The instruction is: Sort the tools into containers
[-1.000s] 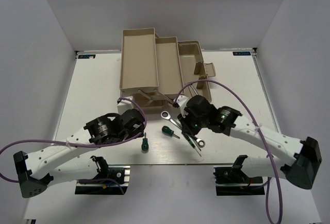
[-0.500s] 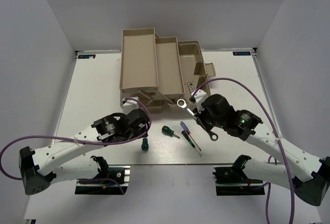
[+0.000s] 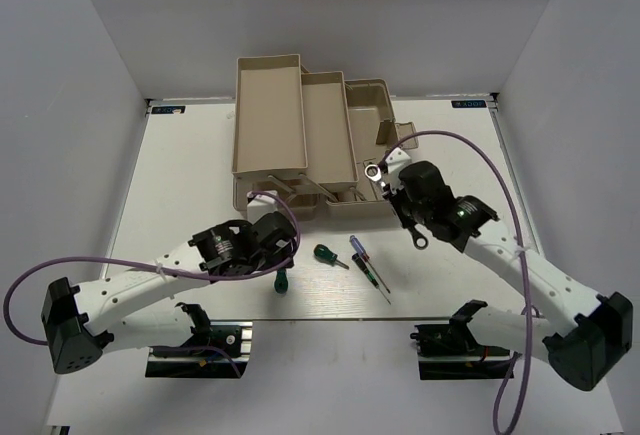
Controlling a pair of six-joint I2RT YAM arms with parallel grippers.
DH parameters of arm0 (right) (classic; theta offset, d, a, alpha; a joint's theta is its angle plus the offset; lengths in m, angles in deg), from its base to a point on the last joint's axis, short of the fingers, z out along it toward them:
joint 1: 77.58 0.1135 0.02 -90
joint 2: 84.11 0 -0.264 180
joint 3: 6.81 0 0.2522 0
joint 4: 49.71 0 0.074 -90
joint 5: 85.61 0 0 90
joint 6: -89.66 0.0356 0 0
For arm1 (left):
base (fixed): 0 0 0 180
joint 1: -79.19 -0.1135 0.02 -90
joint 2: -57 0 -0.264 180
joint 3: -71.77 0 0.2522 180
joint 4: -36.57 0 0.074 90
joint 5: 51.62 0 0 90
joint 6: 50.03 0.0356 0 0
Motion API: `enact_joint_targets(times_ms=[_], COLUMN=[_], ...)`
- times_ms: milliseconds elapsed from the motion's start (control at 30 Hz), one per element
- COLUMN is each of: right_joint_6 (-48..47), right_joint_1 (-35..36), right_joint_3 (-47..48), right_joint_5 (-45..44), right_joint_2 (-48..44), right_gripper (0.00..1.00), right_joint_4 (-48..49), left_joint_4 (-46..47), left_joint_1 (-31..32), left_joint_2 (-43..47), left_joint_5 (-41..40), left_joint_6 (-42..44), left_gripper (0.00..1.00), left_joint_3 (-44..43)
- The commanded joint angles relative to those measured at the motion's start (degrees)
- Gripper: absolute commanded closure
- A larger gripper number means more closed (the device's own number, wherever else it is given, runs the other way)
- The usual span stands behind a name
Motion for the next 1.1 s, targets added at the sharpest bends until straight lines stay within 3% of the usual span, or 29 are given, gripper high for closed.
enact_joint_targets(times_ms=[0, 233, 500, 533, 567, 633, 700, 800, 900, 933, 967, 1000, 1067], right_joint_6=[-0.1, -0.37, 6.67, 7.8, 8.34, 9.48, 9.39, 7.04, 3.95, 3.86, 0.64, 0.09, -2.28], right_joint_1=[-3.19, -8.99, -14.71, -15.33, -16.12, -17.08, -17.53, -18.93, -20.69, -21.13, -22.09, -23.67, -23.5], right_joint_3=[5.4, 18.2, 37.55, 41.41, 45.19, 49.25, 49.36, 45.24, 38.39, 32.02, 29.61, 27.23, 20.63], right_joint_5=[-0.21, 3.92, 14.29, 17.0, 18.33, 20.79, 21.77, 24.75, 28.96, 29.85, 33.16, 34.68, 40.89], right_joint_2=[3.61, 18.9, 39.38, 44.36, 45.88, 49.14, 48.81, 43.9, 36.78, 35.19, 29.35, 27.64, 22.3], right_gripper=[1.0, 1.0, 1.0, 0.88, 0.66, 0.51, 0.44, 0.44, 0.28, 0.19, 0.17, 0.17, 0.31], right_joint_4=[6.82, 11.22, 3.07, 1.91, -1.14, -4.94, -4.61, -3.03, 1.0, 3.2, 5.92, 7.08, 7.53], left_joint_4=[2.6, 4.55, 7.88, 8.41, 8.42, 10.52, 12.18, 13.43, 14.39, 14.39, 14.39, 14.39, 15.62], left_joint_1=[-0.22, -0.22, -0.75, -0.75, -0.75, -0.75, -0.75, -0.75, -0.75, -0.75, -0.75, -0.75, -0.75], left_joint_2=[0.39, 0.39, -0.3, -0.31, -0.92, -1.54, -3.03, -4.52, -8.47, -9.79, -12.67, -14.01, -17.43], left_joint_5=[0.78, 1.31, 1.31, 1.83, 1.84, 2.97, 3.59, 4.91, 5.44, 5.44, 5.96, 5.97, 6.5], left_joint_6=[0.65, 2.15, 2.67, 3.37, 3.38, 4.08, 5.22, 5.84, 6.54, 6.54, 6.54, 6.02, 6.01], left_gripper=[0.32, 0.29, 0.28, 0.28, 0.28, 0.28, 0.28, 0.28, 0.31, 0.31, 0.33, 0.36, 0.4], left_joint_3=[2.32, 5.06, 9.54, 9.54, 10.06, 10.6, 11.12, 11.12, 11.65, 11.65, 11.13, 11.12, 11.12])
